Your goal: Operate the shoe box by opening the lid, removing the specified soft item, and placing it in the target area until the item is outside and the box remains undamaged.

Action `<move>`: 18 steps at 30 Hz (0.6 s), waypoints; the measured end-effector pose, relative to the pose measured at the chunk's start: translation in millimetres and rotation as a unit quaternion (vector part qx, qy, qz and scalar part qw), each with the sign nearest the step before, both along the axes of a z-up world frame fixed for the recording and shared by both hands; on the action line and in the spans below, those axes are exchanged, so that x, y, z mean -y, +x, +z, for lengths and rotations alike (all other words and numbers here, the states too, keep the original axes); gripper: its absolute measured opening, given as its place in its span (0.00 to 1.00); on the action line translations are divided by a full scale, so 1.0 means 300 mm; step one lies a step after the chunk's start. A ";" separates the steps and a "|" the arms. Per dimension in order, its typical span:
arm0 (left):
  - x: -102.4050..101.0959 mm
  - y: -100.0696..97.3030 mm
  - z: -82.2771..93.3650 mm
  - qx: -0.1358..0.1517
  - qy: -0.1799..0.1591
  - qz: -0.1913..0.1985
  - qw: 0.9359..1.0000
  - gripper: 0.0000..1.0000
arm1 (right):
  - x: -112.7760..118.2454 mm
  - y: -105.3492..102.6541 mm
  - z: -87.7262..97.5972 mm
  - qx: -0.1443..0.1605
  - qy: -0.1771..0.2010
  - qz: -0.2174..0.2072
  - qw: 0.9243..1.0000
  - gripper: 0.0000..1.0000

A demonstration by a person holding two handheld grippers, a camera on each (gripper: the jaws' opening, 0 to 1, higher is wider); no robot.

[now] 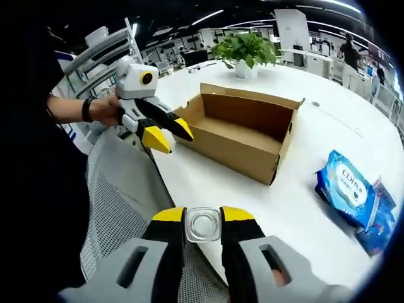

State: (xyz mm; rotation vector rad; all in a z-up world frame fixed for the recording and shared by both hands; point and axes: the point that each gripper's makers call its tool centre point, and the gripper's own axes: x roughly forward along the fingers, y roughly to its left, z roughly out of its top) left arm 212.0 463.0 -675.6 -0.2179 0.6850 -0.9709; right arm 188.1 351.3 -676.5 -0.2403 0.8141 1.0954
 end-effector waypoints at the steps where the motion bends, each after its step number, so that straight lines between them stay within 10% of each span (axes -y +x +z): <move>1: 0.002 -0.012 0.002 0.000 -0.002 0.004 1.000 0.35 | 0.011 0.002 -0.002 0.003 -0.010 0.005 1.000 0.18; 6: -0.036 -0.022 -0.053 0.053 0.092 0.022 0.994 0.35 | 0.060 0.030 0.001 0.017 -0.046 0.023 0.999 0.18; 12: -0.041 0.014 -0.021 0.060 0.076 0.057 0.994 0.39 | 0.109 0.092 0.022 0.031 -0.066 0.034 0.997 0.18; 18: -0.069 0.029 -0.031 0.098 0.137 0.070 0.983 0.40 | 0.177 0.173 0.053 0.050 -0.092 0.043 0.994 0.18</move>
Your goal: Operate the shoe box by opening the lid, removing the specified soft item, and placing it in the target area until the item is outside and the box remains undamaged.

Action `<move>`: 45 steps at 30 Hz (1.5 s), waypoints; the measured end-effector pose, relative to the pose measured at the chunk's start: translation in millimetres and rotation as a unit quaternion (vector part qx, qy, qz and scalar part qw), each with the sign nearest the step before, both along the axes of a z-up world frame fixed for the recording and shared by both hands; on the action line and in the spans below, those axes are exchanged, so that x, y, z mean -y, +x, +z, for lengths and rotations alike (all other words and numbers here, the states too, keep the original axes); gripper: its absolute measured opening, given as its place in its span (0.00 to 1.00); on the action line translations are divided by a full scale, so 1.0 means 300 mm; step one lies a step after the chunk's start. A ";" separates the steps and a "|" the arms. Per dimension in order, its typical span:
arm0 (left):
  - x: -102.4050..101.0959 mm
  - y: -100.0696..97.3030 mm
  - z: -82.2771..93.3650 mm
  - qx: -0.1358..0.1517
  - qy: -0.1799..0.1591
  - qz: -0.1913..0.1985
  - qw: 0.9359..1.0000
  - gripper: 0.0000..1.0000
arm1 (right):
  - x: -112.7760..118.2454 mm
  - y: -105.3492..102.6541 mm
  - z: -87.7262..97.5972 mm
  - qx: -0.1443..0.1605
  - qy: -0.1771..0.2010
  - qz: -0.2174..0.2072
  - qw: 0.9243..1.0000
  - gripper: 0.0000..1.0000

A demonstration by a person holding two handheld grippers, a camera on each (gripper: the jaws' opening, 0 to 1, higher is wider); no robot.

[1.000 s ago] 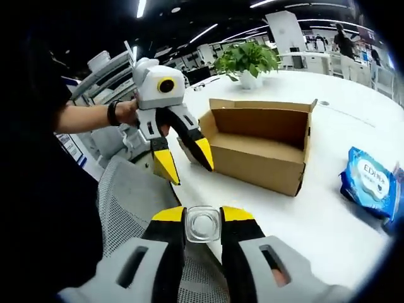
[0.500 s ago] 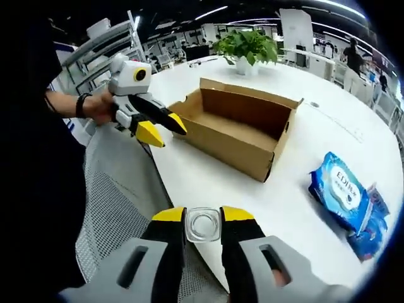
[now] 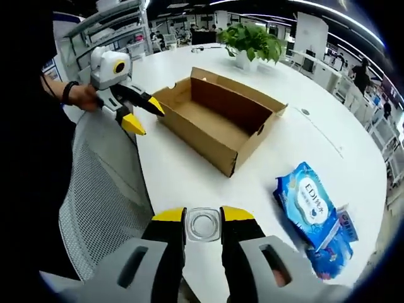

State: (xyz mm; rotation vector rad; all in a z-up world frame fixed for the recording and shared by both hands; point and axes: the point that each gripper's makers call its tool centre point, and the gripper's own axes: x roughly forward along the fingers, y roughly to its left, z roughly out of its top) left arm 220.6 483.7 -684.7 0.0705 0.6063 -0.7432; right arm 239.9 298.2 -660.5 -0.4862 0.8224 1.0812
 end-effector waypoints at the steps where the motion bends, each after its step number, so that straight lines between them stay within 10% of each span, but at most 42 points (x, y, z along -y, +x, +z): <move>1: 0.002 -0.002 0.004 0.000 0.000 0.001 1.000 0.40 | 0.007 0.011 0.008 0.003 -0.004 0.001 1.000 0.18; 23: -0.019 0.007 -0.027 -0.010 0.009 0.021 1.000 0.39 | 0.152 0.353 0.076 0.057 -0.146 0.093 0.983 0.18; 45: -0.031 -0.009 -0.049 -0.035 0.003 0.029 0.999 0.39 | 0.275 0.726 0.053 0.071 -0.192 0.092 0.975 0.18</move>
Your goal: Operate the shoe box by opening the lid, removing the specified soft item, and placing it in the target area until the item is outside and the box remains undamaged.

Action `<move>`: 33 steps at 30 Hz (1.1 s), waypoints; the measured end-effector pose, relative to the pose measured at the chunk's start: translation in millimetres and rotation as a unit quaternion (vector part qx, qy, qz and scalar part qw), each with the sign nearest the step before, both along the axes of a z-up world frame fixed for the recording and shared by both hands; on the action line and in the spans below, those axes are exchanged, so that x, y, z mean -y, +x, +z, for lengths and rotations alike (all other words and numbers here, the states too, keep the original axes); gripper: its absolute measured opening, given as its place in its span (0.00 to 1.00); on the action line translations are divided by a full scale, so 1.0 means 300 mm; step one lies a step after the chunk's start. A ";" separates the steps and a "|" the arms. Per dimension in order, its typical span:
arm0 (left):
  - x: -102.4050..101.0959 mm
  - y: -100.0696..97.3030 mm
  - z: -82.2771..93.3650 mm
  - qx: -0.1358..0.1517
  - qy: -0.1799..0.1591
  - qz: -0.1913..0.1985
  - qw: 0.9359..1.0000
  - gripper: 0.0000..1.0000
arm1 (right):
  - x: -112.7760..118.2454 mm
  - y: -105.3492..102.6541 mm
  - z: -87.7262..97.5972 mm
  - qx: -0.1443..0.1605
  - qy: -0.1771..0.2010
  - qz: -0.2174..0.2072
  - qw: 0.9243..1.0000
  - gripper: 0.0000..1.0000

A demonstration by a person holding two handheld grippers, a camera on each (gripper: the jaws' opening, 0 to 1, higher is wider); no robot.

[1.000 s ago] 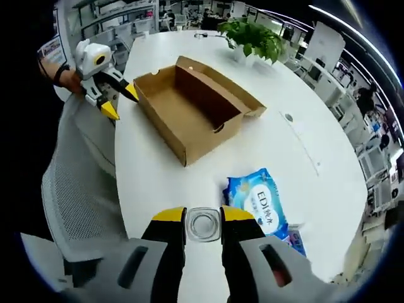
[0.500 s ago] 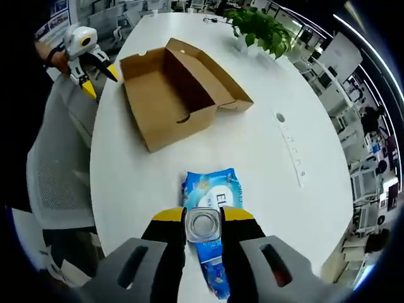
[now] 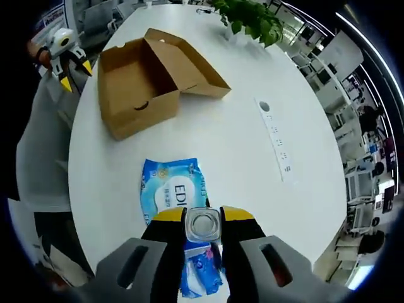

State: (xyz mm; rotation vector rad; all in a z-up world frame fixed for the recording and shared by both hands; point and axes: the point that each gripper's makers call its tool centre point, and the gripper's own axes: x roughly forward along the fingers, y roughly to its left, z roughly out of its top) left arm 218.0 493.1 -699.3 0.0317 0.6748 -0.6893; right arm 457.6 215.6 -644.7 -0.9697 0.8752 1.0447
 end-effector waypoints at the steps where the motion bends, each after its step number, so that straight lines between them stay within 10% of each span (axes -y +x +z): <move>1: -0.002 -0.001 -0.002 -0.003 -0.001 0.002 1.000 0.39 | 0.007 0.013 -0.004 0.000 -0.002 -0.001 1.000 0.18; 13: -0.016 -0.014 -0.027 -0.027 0.005 0.011 1.000 0.39 | 0.116 0.155 -0.127 -0.018 -0.009 -0.015 1.000 0.18; 33: -0.014 -0.029 -0.062 -0.060 0.015 0.011 0.998 0.39 | 0.113 0.165 -0.195 -0.054 -0.015 0.021 0.998 0.18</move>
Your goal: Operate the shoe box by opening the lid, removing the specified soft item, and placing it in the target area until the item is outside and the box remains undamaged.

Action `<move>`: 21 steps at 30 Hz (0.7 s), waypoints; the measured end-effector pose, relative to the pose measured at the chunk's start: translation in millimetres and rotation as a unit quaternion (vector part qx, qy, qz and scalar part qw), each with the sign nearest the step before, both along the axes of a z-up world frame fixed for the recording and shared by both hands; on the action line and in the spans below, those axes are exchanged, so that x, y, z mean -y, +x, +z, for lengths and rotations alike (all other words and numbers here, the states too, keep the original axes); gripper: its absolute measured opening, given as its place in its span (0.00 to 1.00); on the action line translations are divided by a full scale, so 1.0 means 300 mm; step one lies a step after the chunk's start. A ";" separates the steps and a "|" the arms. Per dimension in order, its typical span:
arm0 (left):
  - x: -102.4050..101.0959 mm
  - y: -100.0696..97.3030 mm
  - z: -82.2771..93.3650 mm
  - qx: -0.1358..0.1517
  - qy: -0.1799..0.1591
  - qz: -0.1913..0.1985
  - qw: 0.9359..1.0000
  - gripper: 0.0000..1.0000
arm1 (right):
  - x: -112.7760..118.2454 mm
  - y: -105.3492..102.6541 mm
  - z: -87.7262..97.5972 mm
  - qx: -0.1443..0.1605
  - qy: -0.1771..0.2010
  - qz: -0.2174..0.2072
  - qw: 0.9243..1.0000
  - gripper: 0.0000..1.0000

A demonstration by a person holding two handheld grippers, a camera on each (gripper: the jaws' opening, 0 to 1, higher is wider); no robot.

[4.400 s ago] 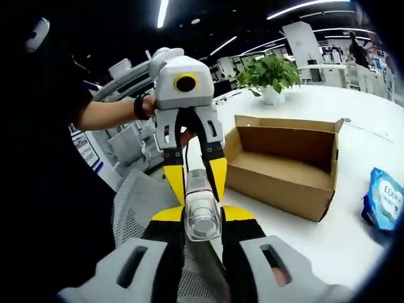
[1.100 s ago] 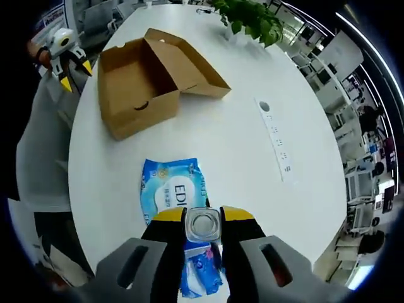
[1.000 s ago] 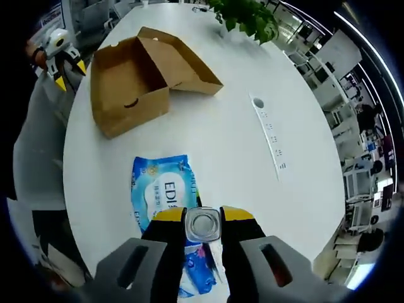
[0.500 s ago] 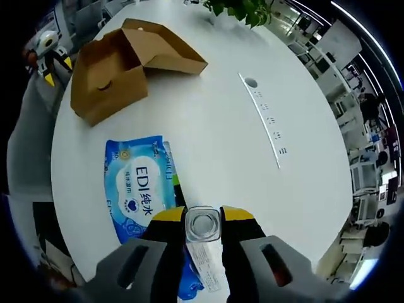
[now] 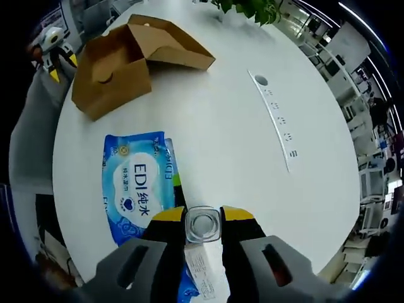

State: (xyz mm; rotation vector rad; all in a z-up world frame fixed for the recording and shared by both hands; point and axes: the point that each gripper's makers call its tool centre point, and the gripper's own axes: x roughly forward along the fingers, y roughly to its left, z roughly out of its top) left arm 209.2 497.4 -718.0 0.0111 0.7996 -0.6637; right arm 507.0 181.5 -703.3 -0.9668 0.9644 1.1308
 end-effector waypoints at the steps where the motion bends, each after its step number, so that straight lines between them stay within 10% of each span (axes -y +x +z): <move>1: 0.001 0.000 -0.002 -0.001 0.000 -0.001 1.000 0.39 | 0.004 -0.001 -0.001 -0.003 -0.004 0.005 1.000 0.18; 21: -0.002 0.000 -0.007 -0.005 0.001 0.001 1.000 0.39 | 0.042 -0.003 -0.014 -0.009 -0.035 0.034 0.999 0.20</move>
